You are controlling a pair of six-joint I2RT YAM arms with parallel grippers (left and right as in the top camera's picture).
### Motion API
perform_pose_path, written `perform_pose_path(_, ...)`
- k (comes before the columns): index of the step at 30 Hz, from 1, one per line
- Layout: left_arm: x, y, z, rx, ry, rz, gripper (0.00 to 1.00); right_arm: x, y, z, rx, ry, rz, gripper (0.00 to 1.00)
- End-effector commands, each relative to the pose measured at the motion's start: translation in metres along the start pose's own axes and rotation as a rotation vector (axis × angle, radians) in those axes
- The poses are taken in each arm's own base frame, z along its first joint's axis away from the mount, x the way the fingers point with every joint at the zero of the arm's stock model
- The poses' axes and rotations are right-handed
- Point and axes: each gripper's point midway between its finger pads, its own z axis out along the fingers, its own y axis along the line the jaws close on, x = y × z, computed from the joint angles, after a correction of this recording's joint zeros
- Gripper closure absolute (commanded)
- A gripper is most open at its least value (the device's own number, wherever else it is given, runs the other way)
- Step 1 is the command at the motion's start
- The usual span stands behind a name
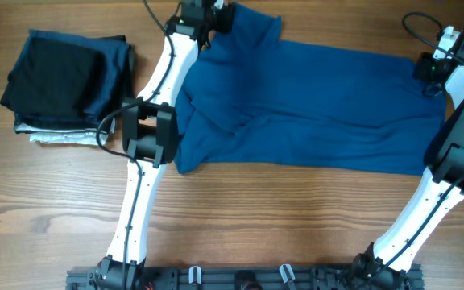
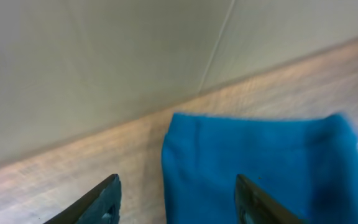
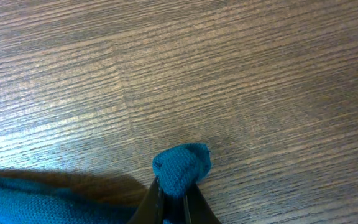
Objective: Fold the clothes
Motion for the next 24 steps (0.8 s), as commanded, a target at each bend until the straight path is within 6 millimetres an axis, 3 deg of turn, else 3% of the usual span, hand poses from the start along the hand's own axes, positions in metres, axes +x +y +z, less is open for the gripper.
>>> perform_pose_path(1,0.048,0.002,0.028,-0.033,0.078,0.015,0.40,-0.012,0.007,-0.014,-0.023,-0.030,-0.001,0.96)
perform_pose_path(7,0.064,0.004,0.032,-0.069,0.118,0.018,0.55,-0.013,0.007,-0.014,-0.022,-0.036,-0.003,0.96)
perform_pose_path(10,0.066,0.005,0.031,-0.073,0.134,0.019,0.87,-0.014,0.007,-0.014,-0.021,-0.037,-0.003,0.96)
perform_pose_path(12,0.056,0.003,0.026,-0.072,0.119,0.022,0.94,-0.015,0.007,-0.014,-0.021,-0.042,0.000,0.96)
perform_pose_path(18,0.013,-0.006,-0.010,-0.067,0.101,0.028,0.94,-0.018,0.019,-0.016,-0.064,-0.049,-0.011,0.96)
perform_pose_path(24,-0.019,-0.005,-0.046,-0.074,0.091,0.021,0.91,-0.024,0.027,-0.034,-0.109,-0.050,-0.003,0.96)
